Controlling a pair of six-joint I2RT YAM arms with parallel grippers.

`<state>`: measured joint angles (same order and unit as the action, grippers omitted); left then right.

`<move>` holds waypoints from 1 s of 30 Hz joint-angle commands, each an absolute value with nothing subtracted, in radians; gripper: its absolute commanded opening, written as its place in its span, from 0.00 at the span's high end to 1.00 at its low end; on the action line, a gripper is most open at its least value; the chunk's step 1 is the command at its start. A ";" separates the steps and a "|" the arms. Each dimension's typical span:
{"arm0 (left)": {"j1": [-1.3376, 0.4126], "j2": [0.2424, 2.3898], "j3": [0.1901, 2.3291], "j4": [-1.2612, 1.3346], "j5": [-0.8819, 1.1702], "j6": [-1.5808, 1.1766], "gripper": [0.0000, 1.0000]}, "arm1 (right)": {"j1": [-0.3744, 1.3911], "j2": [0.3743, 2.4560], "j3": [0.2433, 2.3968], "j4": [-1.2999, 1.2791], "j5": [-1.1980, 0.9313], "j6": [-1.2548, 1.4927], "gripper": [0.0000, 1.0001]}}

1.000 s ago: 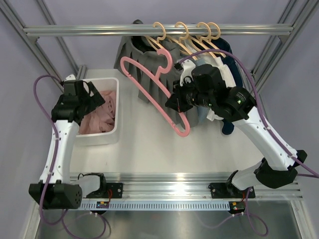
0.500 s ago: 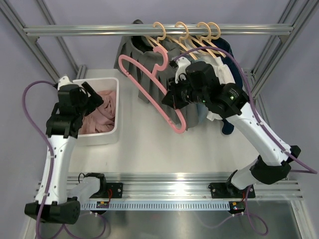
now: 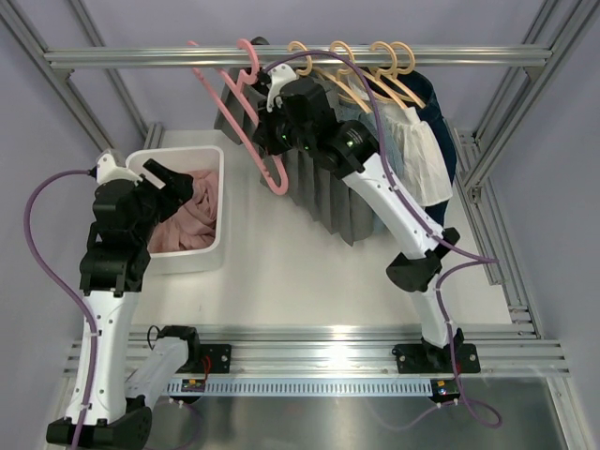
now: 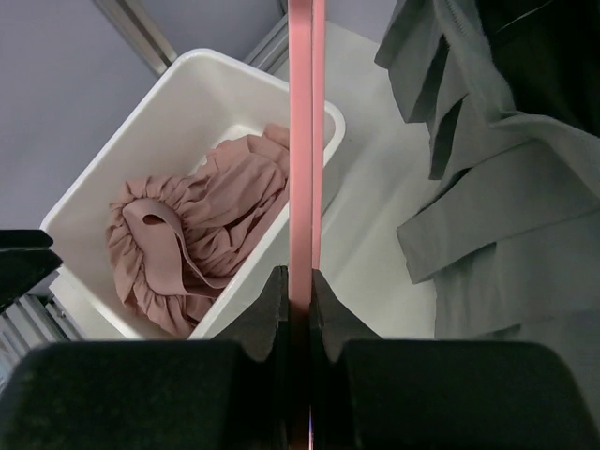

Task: Remove the skirt from the hanger
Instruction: Place the hanger at the clothesline.

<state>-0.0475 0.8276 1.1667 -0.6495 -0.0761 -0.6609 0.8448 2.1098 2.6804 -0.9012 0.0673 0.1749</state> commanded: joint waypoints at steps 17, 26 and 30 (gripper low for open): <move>-0.046 0.752 1.180 -0.549 0.052 -0.652 0.16 | 0.853 2.278 2.775 -0.571 0.071 0.150 1.00; -0.046 0.735 1.189 -0.558 0.064 -0.646 0.15 | 0.833 2.333 2.792 -0.499 0.140 0.184 1.00; -0.046 0.719 1.195 -0.563 0.060 -0.635 0.14 | 0.818 2.352 2.796 -0.497 0.129 0.206 1.00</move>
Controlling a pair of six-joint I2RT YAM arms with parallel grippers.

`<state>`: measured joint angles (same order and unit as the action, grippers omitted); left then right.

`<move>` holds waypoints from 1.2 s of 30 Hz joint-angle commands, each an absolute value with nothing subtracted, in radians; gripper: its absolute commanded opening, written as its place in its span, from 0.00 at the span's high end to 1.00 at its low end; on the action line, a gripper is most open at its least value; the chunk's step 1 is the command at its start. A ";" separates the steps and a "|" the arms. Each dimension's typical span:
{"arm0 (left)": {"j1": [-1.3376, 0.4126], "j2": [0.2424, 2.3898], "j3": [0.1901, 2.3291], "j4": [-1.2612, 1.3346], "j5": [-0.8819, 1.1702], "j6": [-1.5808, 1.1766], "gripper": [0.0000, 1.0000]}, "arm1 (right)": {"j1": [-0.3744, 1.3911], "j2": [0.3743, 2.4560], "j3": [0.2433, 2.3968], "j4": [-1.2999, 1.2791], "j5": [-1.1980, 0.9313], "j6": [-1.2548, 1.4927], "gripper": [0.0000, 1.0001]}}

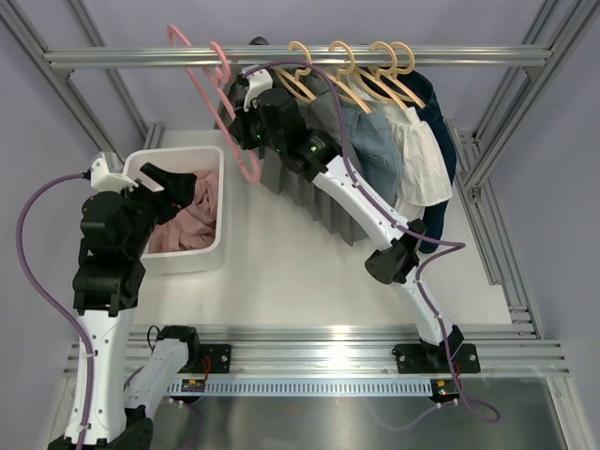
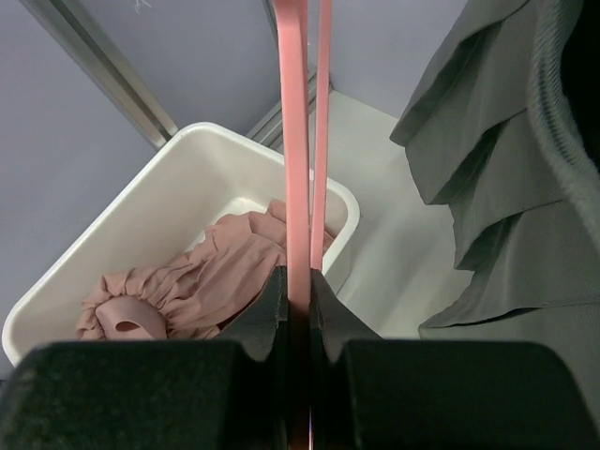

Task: Remove the skirt from the hanger
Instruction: Place the hanger at the clothesline.

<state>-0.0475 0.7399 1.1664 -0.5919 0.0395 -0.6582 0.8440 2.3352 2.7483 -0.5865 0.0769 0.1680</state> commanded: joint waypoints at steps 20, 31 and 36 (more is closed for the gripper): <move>-0.046 0.707 1.180 -0.566 0.074 -0.640 0.13 | 0.816 2.335 2.764 -0.514 0.140 0.204 0.69; -0.046 0.716 1.172 -0.561 0.078 -0.630 0.12 | 0.815 2.295 2.731 -0.537 0.129 0.187 0.22; -0.048 0.712 1.172 -0.566 0.081 -0.627 0.12 | 0.837 2.157 2.588 -0.519 0.152 0.141 0.04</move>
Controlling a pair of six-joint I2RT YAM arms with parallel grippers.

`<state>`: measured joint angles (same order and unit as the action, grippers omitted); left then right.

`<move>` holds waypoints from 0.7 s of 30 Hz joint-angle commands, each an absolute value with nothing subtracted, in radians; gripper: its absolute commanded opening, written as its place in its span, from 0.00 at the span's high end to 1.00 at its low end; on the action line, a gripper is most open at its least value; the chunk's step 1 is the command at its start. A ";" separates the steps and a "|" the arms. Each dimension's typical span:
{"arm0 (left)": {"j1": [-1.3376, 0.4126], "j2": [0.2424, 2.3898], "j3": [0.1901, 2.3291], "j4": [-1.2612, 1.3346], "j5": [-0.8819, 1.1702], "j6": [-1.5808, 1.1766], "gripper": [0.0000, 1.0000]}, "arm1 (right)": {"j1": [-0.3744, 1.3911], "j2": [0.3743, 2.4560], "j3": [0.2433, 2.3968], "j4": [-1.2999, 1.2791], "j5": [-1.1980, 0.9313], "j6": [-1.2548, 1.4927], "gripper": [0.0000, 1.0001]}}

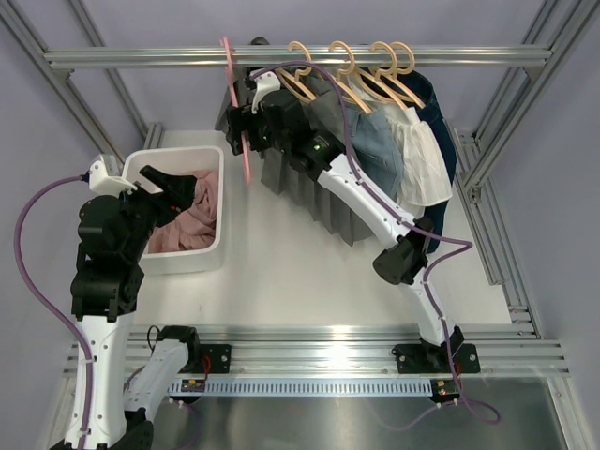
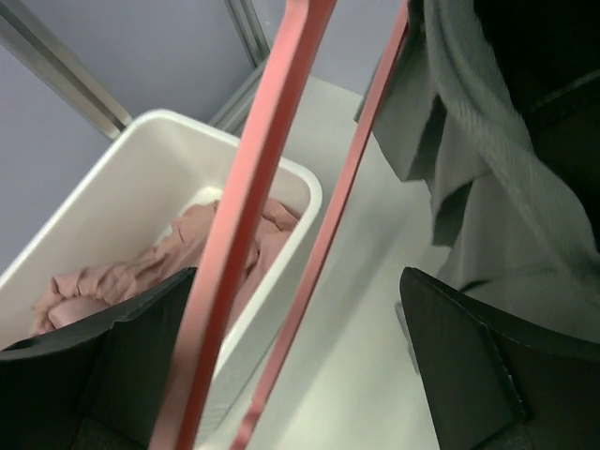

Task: Remove the skirt from the hanger
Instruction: Place the hanger at the clothesline.

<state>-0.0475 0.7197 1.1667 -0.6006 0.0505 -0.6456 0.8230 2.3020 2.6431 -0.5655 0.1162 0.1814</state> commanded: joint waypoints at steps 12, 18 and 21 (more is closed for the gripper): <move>-0.048 0.687 1.170 -0.586 0.112 -0.630 0.12 | 0.842 1.898 2.405 -0.626 -0.072 0.115 0.00; -0.048 0.693 1.173 -0.575 0.162 -0.632 0.14 | 0.835 1.709 2.232 -0.644 0.101 0.080 0.01; -0.078 0.739 1.206 -0.580 0.224 -0.624 0.16 | 0.760 1.641 2.197 -0.701 0.089 0.061 0.15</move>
